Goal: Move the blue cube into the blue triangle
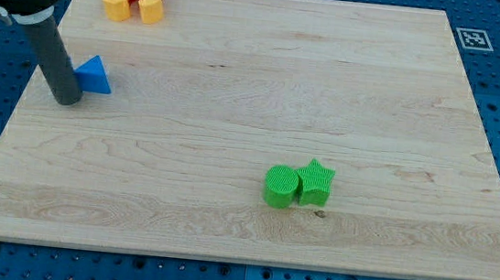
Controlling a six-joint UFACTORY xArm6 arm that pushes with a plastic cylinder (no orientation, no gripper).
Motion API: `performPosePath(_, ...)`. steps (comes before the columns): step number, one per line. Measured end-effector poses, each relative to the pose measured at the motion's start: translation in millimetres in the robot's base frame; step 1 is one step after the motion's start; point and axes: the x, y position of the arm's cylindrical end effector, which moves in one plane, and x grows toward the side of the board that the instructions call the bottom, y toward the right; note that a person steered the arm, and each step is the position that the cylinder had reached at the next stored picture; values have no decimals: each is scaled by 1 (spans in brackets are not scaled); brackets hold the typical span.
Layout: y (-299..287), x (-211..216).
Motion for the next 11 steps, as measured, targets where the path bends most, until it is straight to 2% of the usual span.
performPosePath(3, -67, 8)
performPosePath(4, -52, -23)
performPosePath(5, -3, -20)
performPosePath(7, -15, 8)
performPosePath(8, 6, 27)
performPosePath(9, 36, 15)
performPosePath(10, 31, -13)
performPosePath(11, 22, -19)
